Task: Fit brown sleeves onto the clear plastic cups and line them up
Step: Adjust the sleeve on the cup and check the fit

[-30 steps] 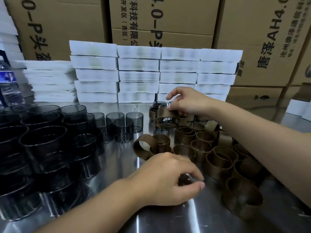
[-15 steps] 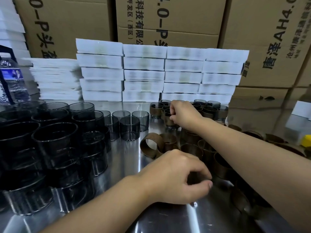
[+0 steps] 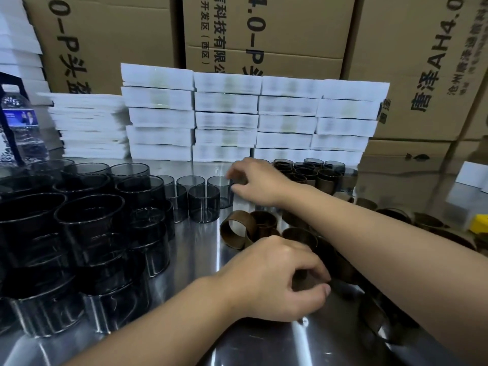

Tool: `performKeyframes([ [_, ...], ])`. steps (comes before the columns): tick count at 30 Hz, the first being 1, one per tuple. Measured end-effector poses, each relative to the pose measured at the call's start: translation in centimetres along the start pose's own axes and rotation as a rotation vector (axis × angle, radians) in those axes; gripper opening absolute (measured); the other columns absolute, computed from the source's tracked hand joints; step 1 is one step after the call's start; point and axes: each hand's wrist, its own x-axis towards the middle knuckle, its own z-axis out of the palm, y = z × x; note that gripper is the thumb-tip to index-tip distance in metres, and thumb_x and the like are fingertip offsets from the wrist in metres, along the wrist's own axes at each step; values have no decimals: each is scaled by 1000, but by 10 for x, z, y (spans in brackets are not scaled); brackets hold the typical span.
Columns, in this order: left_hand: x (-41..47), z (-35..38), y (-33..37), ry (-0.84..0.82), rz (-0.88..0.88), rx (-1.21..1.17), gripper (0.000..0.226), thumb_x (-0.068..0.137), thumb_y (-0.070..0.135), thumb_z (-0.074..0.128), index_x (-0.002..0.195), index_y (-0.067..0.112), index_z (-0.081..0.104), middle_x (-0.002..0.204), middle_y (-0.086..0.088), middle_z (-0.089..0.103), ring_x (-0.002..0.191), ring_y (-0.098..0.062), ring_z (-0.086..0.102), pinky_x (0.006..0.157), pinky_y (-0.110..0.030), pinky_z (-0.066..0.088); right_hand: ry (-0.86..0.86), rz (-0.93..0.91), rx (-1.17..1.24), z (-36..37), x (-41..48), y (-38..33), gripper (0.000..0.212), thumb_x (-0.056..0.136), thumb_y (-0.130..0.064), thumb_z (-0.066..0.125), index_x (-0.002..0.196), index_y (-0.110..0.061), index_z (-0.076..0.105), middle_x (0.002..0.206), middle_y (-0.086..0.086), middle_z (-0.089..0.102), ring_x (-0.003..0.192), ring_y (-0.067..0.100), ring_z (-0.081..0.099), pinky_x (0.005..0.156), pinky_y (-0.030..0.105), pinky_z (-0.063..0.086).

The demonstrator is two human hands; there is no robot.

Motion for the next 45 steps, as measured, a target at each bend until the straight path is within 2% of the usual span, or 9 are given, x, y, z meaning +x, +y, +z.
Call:
performKeyframes([
  [4, -1, -2, -1, 41, 8, 7, 20, 80, 28, 62, 88, 15, 75, 88, 5, 74, 87, -11, 67, 77, -33, 54, -153, -79, -16, 10, 1, -20, 29, 87, -29, 65, 115, -24, 62, 132, 3, 43, 117, 19, 47, 100, 31, 38],
  [8, 2, -3, -1, 84, 41, 43, 25, 78, 31, 58, 84, 14, 75, 84, 3, 75, 85, -16, 68, 78, -35, 53, -124, -99, -19, 10, 4, -23, 16, 86, -21, 67, 102, -18, 64, 125, 3, 47, 113, 20, 50, 94, 31, 40],
  [14, 3, -3, -2, 106, 60, 68, 24, 78, 29, 58, 81, 13, 76, 83, 4, 75, 84, -16, 69, 78, -35, 53, -166, -84, 9, 11, 5, -23, 42, 89, -14, 63, 129, -16, 52, 124, 4, 60, 114, 20, 53, 82, 19, 35],
  [22, 5, -1, -6, 156, 69, 111, 23, 78, 28, 57, 74, 13, 74, 78, 5, 73, 78, -17, 67, 77, -36, 51, -175, -35, -45, 14, 1, -18, 25, 95, -28, 56, 108, -10, 65, 112, 9, 65, 101, 22, 57, 72, 23, 35],
  [29, 6, 2, -10, 313, -25, 164, 27, 79, 34, 53, 74, 20, 74, 73, 12, 71, 72, -4, 61, 76, -24, 44, 164, 124, 277, -20, -25, 2, 16, 97, -34, 49, 93, -20, 56, 83, -5, 59, 82, 16, 53, 61, 27, 34],
  [32, 7, 3, -11, 454, -188, 55, 21, 77, 36, 54, 68, 25, 70, 69, 16, 67, 68, 0, 60, 68, -24, 46, 296, 225, 616, -39, -47, 19, 19, 97, -34, 48, 85, -22, 55, 81, -4, 64, 81, 16, 62, 76, 32, 49],
  [34, 9, 2, -11, 555, -282, -91, 11, 77, 30, 57, 69, 25, 64, 65, 18, 62, 60, 2, 55, 59, -19, 42, 332, 277, 918, -47, -63, 29, 21, 98, -27, 47, 81, -17, 55, 64, -4, 64, 59, 12, 60, 65, 31, 48],
  [38, 13, -1, -11, 679, -370, -266, 8, 75, 32, 61, 76, 31, 53, 72, 14, 56, 61, -3, 50, 60, -17, 40, 186, 326, 1389, -56, -89, 43, 27, 98, -26, 39, 79, -15, 55, 56, -1, 58, 50, 14, 53, 57, 29, 45],
  [45, 15, -3, -13, 620, -325, -640, 78, 59, 44, 70, 130, 25, 46, 129, 4, 57, 113, -6, 60, 87, -20, 50, -111, 201, 1519, -54, -105, 26, 25, 80, -31, 49, 69, -18, 67, 62, 1, 58, 56, 15, 58, 55, 26, 52],
])
